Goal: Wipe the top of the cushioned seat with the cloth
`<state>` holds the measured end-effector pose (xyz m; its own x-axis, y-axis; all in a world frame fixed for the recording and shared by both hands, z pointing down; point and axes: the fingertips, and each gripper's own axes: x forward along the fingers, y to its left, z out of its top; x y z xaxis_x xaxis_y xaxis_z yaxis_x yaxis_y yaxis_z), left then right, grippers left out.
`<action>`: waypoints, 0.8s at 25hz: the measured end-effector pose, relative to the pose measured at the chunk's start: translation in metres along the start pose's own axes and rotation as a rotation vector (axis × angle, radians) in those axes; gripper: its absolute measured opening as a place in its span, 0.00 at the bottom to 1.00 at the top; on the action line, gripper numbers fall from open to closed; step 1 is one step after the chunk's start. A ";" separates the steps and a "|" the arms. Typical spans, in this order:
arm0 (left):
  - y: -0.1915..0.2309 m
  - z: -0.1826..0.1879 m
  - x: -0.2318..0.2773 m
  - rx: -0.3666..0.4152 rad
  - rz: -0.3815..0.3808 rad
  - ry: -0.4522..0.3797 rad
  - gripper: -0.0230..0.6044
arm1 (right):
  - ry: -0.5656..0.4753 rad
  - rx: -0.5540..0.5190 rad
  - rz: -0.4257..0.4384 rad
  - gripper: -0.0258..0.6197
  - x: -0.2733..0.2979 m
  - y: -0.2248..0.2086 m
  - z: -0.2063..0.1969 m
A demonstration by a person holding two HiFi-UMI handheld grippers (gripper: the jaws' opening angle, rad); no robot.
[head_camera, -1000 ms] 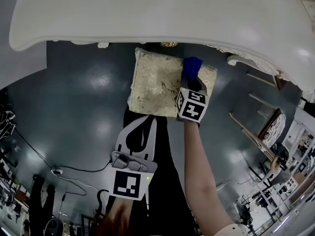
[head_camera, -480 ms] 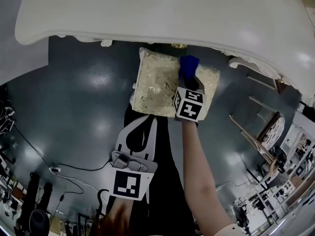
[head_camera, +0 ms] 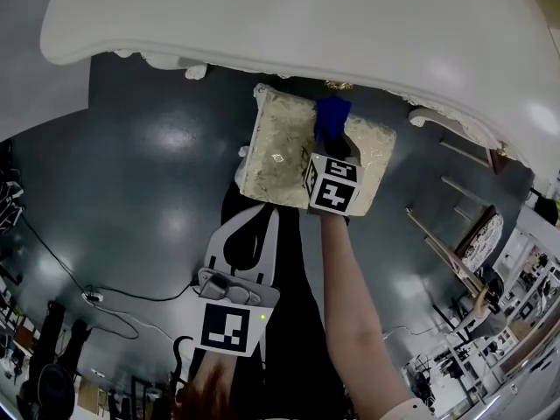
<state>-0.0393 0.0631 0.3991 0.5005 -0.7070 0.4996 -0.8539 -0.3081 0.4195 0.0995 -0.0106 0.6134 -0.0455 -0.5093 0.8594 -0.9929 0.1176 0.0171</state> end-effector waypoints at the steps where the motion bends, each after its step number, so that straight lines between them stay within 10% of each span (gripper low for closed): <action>1: 0.001 0.001 -0.001 -0.002 0.003 -0.002 0.03 | 0.000 0.000 0.002 0.13 0.000 0.002 0.001; 20: 0.023 0.004 -0.014 -0.031 0.052 -0.027 0.03 | -0.006 -0.024 0.051 0.13 0.006 0.042 0.013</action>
<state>-0.0670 0.0635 0.3989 0.4514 -0.7385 0.5008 -0.8735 -0.2510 0.4171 0.0564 -0.0196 0.6129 -0.0967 -0.5073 0.8564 -0.9863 0.1641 -0.0141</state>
